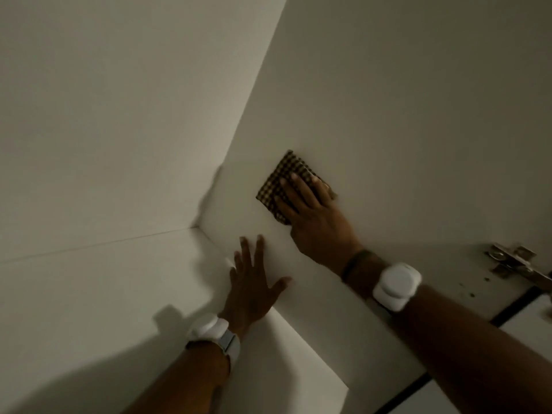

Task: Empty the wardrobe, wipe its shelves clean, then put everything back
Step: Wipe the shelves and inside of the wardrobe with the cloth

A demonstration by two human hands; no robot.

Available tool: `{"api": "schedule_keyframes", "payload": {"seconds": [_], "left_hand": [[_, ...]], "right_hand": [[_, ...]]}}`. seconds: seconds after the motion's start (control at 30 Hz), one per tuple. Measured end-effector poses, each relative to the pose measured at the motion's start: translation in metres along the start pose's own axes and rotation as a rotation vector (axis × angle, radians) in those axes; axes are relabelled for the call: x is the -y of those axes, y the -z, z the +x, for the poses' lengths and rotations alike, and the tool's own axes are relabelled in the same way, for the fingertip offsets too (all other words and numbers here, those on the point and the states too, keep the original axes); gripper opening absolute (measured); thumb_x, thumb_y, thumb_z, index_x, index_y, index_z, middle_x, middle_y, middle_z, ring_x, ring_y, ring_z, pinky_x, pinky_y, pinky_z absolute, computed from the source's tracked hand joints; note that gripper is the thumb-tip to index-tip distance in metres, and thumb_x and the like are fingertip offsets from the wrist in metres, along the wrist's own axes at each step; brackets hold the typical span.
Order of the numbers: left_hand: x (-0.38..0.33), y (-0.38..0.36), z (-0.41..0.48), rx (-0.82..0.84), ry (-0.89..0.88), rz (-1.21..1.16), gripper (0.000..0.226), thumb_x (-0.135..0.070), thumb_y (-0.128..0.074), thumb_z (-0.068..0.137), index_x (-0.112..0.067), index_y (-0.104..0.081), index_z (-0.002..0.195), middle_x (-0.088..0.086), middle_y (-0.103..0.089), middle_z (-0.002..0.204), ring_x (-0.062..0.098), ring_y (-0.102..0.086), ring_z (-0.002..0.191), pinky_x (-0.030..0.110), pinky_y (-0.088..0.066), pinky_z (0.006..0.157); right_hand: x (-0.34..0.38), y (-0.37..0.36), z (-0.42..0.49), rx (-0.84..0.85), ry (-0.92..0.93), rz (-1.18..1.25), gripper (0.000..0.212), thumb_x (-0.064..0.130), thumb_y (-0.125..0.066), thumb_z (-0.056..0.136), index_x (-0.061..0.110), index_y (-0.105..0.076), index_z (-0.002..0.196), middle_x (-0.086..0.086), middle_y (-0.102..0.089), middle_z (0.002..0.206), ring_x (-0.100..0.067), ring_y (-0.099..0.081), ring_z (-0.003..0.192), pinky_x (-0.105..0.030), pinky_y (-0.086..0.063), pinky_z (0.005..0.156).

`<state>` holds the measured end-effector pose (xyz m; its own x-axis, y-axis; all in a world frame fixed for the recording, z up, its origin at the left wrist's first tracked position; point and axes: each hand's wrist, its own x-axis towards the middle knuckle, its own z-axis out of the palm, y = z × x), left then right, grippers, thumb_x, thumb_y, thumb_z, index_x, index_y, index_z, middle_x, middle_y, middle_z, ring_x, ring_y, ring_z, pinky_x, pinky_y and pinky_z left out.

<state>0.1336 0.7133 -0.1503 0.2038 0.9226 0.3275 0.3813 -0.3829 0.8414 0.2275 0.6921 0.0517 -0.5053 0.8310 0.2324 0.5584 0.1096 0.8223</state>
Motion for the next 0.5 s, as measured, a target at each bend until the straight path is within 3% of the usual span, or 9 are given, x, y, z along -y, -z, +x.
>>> {"api": "schedule_keyframes", "payload": {"seconds": [0.13, 0.27, 0.43, 0.5], "left_hand": [[0.002, -0.008, -0.002, -0.037, -0.011, 0.075, 0.113, -0.091, -0.039, 0.076, -0.039, 0.024, 0.154, 0.006, 0.025, 0.165, 0.043, -0.003, 0.152, 0.063, -0.026, 0.115], [0.003, -0.008, -0.001, -0.033, 0.004, 0.082, 0.114, -0.089, -0.041, 0.078, -0.038, 0.027, 0.153, 0.007, 0.026, 0.165, 0.041, 0.001, 0.153, 0.059, -0.024, 0.118], [0.005, -0.009, 0.001, -0.027, -0.002, 0.057, 0.116, -0.095, -0.036, 0.07, -0.039, 0.02, 0.156, 0.009, 0.018, 0.167, 0.045, -0.006, 0.151, 0.063, -0.03, 0.115], [0.008, -0.007, 0.003, -0.039, -0.007, 0.016, 0.118, -0.092, -0.046, 0.071, -0.041, 0.018, 0.156, 0.008, 0.018, 0.167, 0.044, -0.004, 0.151, 0.064, -0.026, 0.116]], "right_hand": [[0.017, -0.014, 0.097, 0.017, 0.038, 0.019, 0.058, 0.031, -0.048, 0.095, 0.02, -0.043, 0.152, -0.011, -0.029, 0.163, -0.037, -0.014, 0.153, -0.057, -0.004, 0.124], [0.032, -0.007, 0.156, 0.112, 0.029, 0.036, 0.055, 0.034, -0.037, 0.103, 0.022, -0.031, 0.157, -0.009, -0.015, 0.167, -0.036, -0.001, 0.155, -0.056, 0.009, 0.121], [0.026, 0.005, 0.111, 0.118, 0.017, 0.037, 0.056, 0.033, -0.032, 0.104, 0.024, -0.026, 0.159, -0.008, -0.01, 0.168, -0.034, 0.003, 0.155, -0.056, 0.009, 0.123], [0.019, 0.007, 0.062, 0.112, 0.036, 0.052, 0.055, 0.031, -0.035, 0.103, 0.024, -0.029, 0.158, -0.008, -0.015, 0.167, -0.034, 0.0, 0.155, -0.055, 0.009, 0.123]]}}
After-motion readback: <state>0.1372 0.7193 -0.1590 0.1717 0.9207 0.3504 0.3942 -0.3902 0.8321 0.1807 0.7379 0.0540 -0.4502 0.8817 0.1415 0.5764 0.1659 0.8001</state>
